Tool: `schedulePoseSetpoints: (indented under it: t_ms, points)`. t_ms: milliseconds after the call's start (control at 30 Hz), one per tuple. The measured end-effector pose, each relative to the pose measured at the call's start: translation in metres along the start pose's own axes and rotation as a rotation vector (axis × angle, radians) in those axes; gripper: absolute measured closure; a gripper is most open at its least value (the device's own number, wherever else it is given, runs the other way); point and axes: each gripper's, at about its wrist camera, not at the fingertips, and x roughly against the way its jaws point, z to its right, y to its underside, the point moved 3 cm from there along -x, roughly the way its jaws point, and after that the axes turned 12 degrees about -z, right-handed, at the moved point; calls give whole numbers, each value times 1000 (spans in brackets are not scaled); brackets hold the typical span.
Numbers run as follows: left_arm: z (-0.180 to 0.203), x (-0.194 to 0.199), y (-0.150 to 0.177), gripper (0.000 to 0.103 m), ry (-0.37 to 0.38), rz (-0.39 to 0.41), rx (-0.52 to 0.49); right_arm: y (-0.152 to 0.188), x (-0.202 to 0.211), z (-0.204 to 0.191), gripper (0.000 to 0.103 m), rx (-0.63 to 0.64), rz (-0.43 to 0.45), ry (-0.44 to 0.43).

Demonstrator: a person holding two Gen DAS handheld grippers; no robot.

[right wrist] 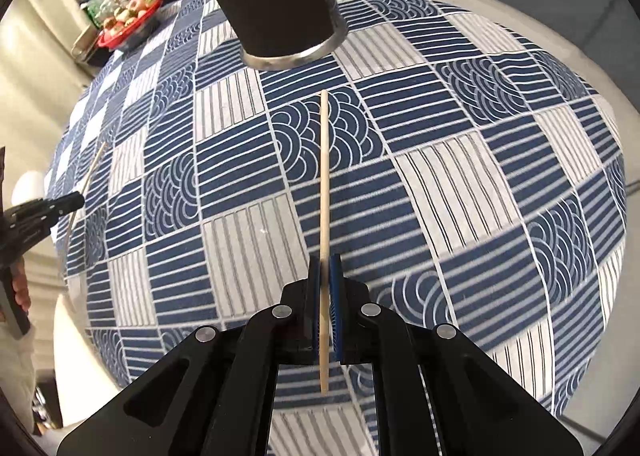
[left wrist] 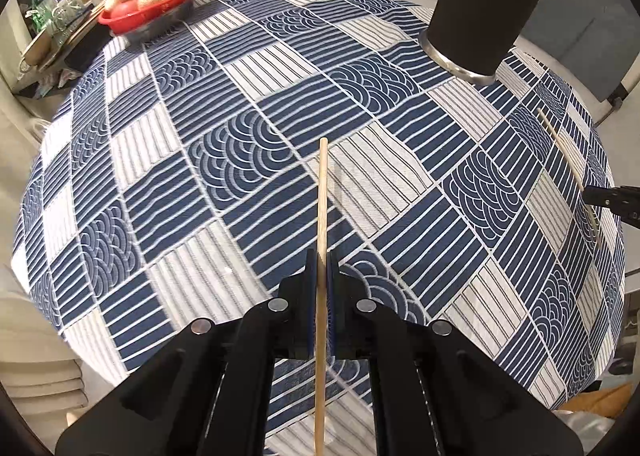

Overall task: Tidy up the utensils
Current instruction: 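Lift both chopsticks upright and carry them toward the black cup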

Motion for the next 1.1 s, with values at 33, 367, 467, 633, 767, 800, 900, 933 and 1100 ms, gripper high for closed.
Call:
schedulePoseSetpoints:
  t_ms: [33, 367, 467, 633, 767, 800, 900, 933, 1100]
  points:
    - [-2, 4, 0, 98, 1, 5, 7, 3, 5, -1, 98, -1, 10, 0]
    - [-15, 59, -11, 98, -121, 68, 6, 3, 61, 0, 98, 12, 124, -9]
    - [-16, 79, -21, 98, -144, 100, 0, -6, 76, 3, 98, 15, 158, 2]
    - [-17, 109, -48, 98, -177, 157, -32, -25, 107, 8, 98, 13, 234, 11]
    - [-18, 128, -75, 98, -194, 187, -72, -40, 127, 10, 98, -5, 289, 21]
    - [-18, 131, -80, 98, -200, 194, -81, -44, 134, 9, 98, -9, 307, 29]
    - [-15, 145, -101, 98, -199, 228, -112, -55, 147, 8, 98, -19, 343, 33]
    - [-14, 147, -106, 98, -192, 235, -118, -59, 151, 8, 98, -26, 351, 34]
    - [-4, 163, -140, 98, -182, 278, -177, -82, 169, 4, 98, -41, 404, 28]
